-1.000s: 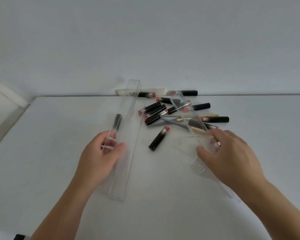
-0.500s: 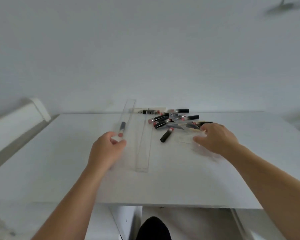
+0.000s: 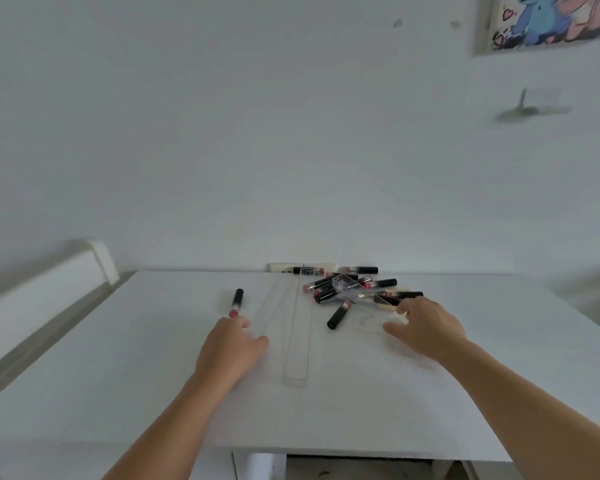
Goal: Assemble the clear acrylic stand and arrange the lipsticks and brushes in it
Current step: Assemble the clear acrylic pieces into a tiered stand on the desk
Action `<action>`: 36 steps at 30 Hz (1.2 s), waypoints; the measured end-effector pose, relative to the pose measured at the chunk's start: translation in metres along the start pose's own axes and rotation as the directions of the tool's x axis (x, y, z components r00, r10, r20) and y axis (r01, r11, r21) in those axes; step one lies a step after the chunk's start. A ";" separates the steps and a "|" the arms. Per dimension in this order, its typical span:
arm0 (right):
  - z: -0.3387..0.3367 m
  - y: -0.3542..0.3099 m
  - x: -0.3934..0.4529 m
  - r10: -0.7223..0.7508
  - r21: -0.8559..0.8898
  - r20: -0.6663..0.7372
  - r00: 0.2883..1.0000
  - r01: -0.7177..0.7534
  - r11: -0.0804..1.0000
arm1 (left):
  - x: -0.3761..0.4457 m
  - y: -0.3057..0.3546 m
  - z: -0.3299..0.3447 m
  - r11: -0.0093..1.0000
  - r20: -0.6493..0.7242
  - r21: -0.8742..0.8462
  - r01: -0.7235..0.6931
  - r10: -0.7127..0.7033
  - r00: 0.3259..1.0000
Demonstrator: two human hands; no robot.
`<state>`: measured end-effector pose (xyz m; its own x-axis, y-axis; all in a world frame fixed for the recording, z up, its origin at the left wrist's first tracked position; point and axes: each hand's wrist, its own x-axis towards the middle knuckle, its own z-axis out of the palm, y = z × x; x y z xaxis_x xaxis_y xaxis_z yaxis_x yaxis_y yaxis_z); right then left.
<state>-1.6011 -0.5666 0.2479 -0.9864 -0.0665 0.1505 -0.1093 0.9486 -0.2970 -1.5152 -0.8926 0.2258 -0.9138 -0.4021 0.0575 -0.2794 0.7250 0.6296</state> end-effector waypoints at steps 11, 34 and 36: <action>0.003 0.015 0.018 -0.069 0.026 -0.032 0.997 0.070 0.997 | 0.068 -0.001 -0.011 0.952 -0.189 0.298 0.073 -0.016 0.982; 0.004 0.034 0.035 -0.052 0.223 -0.101 0.994 0.073 0.972 | 0.104 0.022 0.019 0.991 -0.095 0.124 -0.053 0.065 0.993; 0.005 0.035 0.034 -0.054 0.239 -0.094 0.994 0.075 0.968 | 0.104 0.021 0.020 0.992 -0.085 0.113 -0.050 0.059 0.995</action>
<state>-1.6387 -0.5372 0.2378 -0.9631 -0.0882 0.2544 -0.2095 0.8392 -0.5018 -1.6224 -0.9083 0.2293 -0.9004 -0.4045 0.1604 -0.2653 0.8026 0.5343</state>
